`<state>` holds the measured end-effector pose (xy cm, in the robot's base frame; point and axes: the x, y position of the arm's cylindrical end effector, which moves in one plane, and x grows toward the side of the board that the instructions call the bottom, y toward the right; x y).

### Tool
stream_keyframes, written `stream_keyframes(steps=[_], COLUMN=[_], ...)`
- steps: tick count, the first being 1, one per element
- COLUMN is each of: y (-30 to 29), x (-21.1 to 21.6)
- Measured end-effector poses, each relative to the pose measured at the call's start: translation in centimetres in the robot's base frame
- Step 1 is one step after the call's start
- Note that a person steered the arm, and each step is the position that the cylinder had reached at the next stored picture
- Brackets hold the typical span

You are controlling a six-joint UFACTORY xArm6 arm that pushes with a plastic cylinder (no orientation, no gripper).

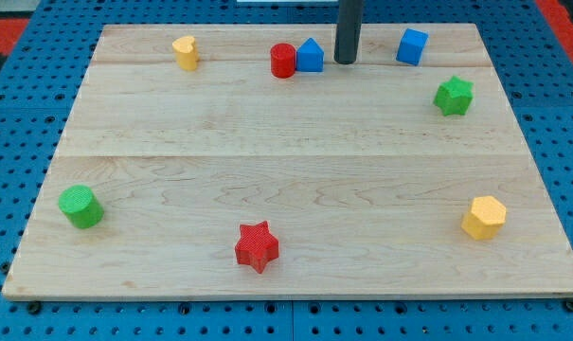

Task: Point your arm at the blue cube

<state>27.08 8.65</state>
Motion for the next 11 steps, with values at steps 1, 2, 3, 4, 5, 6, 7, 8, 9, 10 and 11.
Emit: stream_keyframes(steps=[1,2,3,4,5,6,7,8,9,10,11], y=[1.0,1.4,1.9,2.5,2.5,2.7,3.0,6.1,5.9,4.2,6.2], x=[1.4,3.0,4.9,7.2,9.4,10.7,8.4,4.2,-1.0,-3.2,-5.3])
